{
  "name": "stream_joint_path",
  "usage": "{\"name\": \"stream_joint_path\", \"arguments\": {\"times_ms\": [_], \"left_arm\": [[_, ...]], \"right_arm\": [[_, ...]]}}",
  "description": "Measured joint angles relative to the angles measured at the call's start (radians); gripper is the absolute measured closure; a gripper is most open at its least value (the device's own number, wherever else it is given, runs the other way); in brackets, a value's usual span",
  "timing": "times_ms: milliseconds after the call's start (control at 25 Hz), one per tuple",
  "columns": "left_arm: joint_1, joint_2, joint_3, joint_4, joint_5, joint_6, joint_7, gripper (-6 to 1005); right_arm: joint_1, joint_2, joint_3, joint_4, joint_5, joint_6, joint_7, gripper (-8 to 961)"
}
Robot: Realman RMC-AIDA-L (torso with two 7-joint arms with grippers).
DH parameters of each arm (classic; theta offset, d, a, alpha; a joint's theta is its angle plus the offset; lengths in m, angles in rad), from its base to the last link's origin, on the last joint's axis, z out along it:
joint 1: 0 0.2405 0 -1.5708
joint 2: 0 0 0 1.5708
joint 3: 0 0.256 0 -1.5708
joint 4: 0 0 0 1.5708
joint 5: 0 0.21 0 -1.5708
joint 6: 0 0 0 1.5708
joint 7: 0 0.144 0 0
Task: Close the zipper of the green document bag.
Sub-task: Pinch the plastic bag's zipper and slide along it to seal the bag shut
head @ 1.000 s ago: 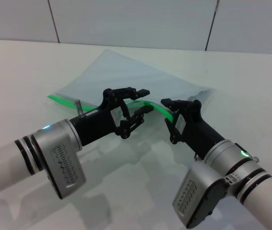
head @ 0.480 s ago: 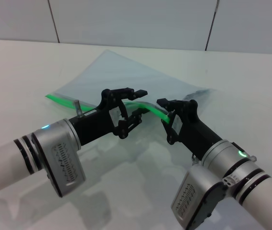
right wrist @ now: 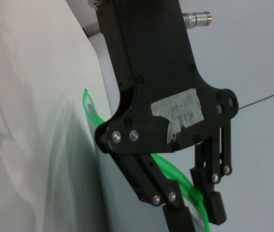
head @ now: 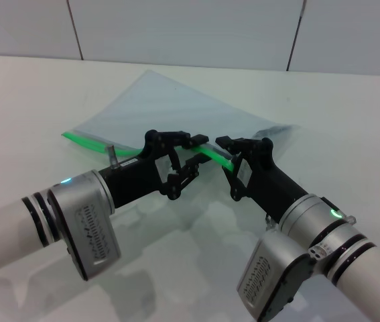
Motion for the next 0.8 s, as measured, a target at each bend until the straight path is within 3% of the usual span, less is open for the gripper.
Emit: {"name": "stream_joint_path", "arguments": {"times_ms": [520, 800], "left_arm": [[0.0, -0.002, -0.003, 0.0, 0.002, -0.008, 0.002, 868], [0.003, -0.004, -0.007, -0.002, 0.002, -0.008, 0.006, 894]], "right_arm": [[0.0, 0.0, 0.0, 0.0, -0.002, -0.001, 0.001, 908], [0.0, 0.0, 0.0, 0.0, -0.002, 0.005, 0.001, 911]]}}
